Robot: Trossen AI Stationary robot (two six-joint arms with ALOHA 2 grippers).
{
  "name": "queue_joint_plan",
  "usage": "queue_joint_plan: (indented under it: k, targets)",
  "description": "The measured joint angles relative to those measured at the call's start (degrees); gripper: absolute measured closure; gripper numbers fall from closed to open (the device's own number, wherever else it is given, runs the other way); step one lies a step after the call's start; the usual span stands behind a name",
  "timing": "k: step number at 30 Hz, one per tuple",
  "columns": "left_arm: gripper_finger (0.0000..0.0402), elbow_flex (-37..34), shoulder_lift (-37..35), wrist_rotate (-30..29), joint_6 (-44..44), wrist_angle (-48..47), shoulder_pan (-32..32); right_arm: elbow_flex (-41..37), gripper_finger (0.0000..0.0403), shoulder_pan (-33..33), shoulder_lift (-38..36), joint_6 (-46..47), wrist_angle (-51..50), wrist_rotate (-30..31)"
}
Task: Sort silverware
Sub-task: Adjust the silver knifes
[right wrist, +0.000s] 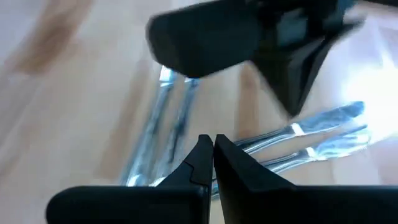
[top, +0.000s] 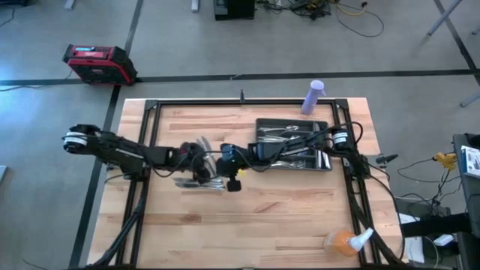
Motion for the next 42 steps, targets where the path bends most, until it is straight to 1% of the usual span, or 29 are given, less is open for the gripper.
queue_joint_plan:
  k: [1, 3, 6, 7, 9, 12, 15, 18, 23, 27, 31, 35, 39, 42]
  targets:
    - [0.0402, -0.1, -0.7, -3.3, -0.3, -1.6, 0.6, 0.0, 0.0403, 0.0, 0.9, 1.3, 2.1, -0.1]
    - [0.0402, -0.2, -1.6, -6.6, 0.7, -1.1, 2.3, 0.0, 0.0403, -0.1, 2.5, 3.3, 3.8, 0.0]
    - [0.0402, -0.2, -2.4, -6.8, 7.8, 4.4, 5.6, 0.1, 0.0403, 0.0, 4.8, 6.2, 6.8, 0.0]
    - [0.0402, -0.1, -2.2, -5.5, 10.3, 6.5, 7.0, 0.2, 0.0403, 0.0, 5.4, 6.9, 7.2, 0.2]
    - [0.0402, 0.0, -1.6, -0.8, 14.3, 10.2, 10.4, 0.3, 0.0403, 0.2, 6.5, 7.7, 7.8, 1.0]
    - [0.0402, -0.1, 1.1, 5.8, 18.0, 14.1, 16.0, 0.4, 0.0403, 0.4, 7.4, 9.0, 8.4, 2.6]
    - [0.0402, -0.2, 4.7, 8.8, 20.1, 16.8, 20.3, 0.4, 0.0403, 0.4, 7.5, 10.4, 8.2, 2.7]
    - [0.0402, -0.2, 9.0, 12.0, 20.2, 20.6, 22.2, 0.5, 0.0403, 0.4, 7.5, 10.9, 5.2, 2.6]
    - [0.0402, -0.4, 14.0, 12.2, 14.9, 20.8, 21.8, 0.8, 0.0403, 0.4, 6.3, 10.9, -0.3, 2.0]
    - [0.0402, -1.1, 14.3, 11.1, 9.9, 18.1, 19.9, 0.8, 0.0403, 0.4, 4.1, 10.1, -7.5, 2.0]
    - [0.0402, -1.7, 10.5, 11.3, 6.6, 12.9, 16.5, 0.7, 0.0403, 0.4, 1.8, 6.9, -11.0, 4.2]
    - [0.0402, -2.1, 4.3, 13.2, 3.7, 4.6, 12.5, 0.7, 0.0403, 0.1, 0.0, 3.7, -11.2, 6.1]
    - [0.0402, -2.3, -1.8, 13.2, -1.9, -5.5, 8.1, 0.5, 0.0403, -0.2, -1.1, 2.5, -12.1, 5.5]
    - [0.0402, -2.3, -4.5, 10.6, -6.0, -8.9, 5.0, 0.5, 0.0403, -0.1, -1.3, 1.1, -11.5, 4.3]
